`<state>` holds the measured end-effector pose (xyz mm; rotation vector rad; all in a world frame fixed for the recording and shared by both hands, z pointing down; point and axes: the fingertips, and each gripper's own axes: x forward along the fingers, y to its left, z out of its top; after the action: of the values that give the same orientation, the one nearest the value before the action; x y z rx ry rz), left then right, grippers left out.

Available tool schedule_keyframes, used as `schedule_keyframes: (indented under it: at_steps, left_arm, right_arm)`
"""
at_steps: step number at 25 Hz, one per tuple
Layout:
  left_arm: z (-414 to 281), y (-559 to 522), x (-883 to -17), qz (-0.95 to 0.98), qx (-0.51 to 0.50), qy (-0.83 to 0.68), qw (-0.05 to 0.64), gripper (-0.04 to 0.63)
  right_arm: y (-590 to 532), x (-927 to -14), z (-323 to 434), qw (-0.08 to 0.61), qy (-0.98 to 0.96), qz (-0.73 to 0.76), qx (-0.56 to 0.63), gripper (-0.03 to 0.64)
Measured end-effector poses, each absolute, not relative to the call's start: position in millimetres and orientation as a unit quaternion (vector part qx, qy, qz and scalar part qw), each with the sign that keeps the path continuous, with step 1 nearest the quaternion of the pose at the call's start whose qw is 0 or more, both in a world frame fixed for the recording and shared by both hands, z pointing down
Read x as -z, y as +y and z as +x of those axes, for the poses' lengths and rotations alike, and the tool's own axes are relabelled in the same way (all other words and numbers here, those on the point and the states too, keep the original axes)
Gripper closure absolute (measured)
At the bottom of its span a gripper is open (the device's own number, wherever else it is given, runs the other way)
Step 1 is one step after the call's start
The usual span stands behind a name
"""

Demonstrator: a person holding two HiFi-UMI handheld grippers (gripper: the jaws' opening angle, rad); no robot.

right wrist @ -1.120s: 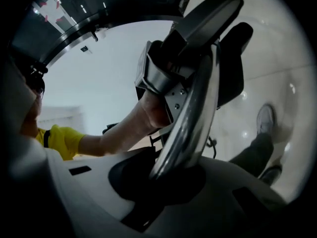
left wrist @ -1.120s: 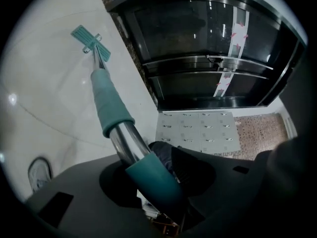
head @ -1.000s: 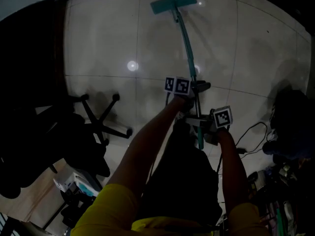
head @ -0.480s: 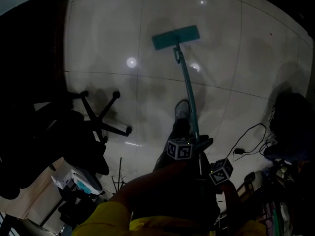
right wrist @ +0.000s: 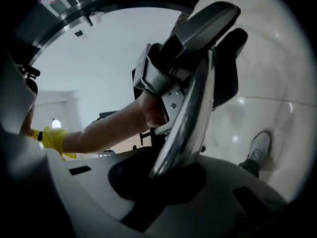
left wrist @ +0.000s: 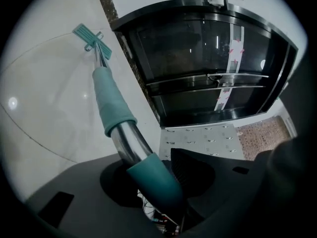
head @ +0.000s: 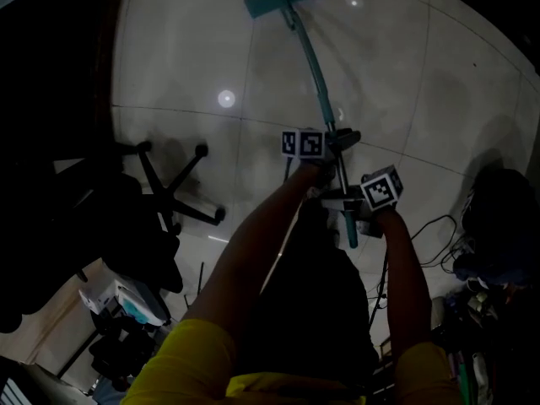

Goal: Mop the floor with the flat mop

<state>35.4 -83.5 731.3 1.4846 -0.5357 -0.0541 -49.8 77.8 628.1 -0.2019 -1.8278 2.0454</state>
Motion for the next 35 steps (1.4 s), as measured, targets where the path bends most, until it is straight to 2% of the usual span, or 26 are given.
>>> schedule_keyframes:
  at_steps: [4, 12, 15, 18, 22, 25, 31, 35]
  left_arm:
    - [22, -76, -722, 0.668, 0.019, -0.24, 0.704, 0.425]
    - [64, 125, -612, 0.588, 0.056, -0.24, 0.771, 0.419]
    - [52, 117, -624, 0.595, 0.057, -0.248, 0.762, 0.419]
    - [32, 56, -661, 0.62, 0.062, -0.253, 0.74, 0.416]
    - [-1, -34, -710, 0.65, 0.057, -0.243, 0.718, 0.413]
    - [-18, -61, -719, 0.66, 0.071, -0.234, 0.71, 0.416]
    - [-9, -3, -678, 0.65, 0.051, -0.226, 0.724, 0.419]
    - [20, 81, -637, 0.624, 0.064, -0.215, 0.749, 0.415]
  right_arm:
    - [93, -622, -63, 0.199, -0.614, -0.065, -0.761, 0.563]
    - [267, -482, -21, 0.178, -0.557, -0.106, -0.804, 0.559]
    - [256, -496, -31, 0.176, -0.578, -0.107, -0.79, 0.559]
    - [201, -538, -49, 0.196, -0.615, -0.106, -0.757, 0.555]
    - [124, -598, -81, 0.189, -0.646, -0.099, -0.733, 0.557]
    - [105, -618, -98, 0.185, -0.643, -0.091, -0.737, 0.561]
    - [156, -559, -100, 0.131, -0.584, -0.1, -0.795, 0.574]
    - [232, -514, -72, 0.163, -0.572, -0.098, -0.798, 0.566]
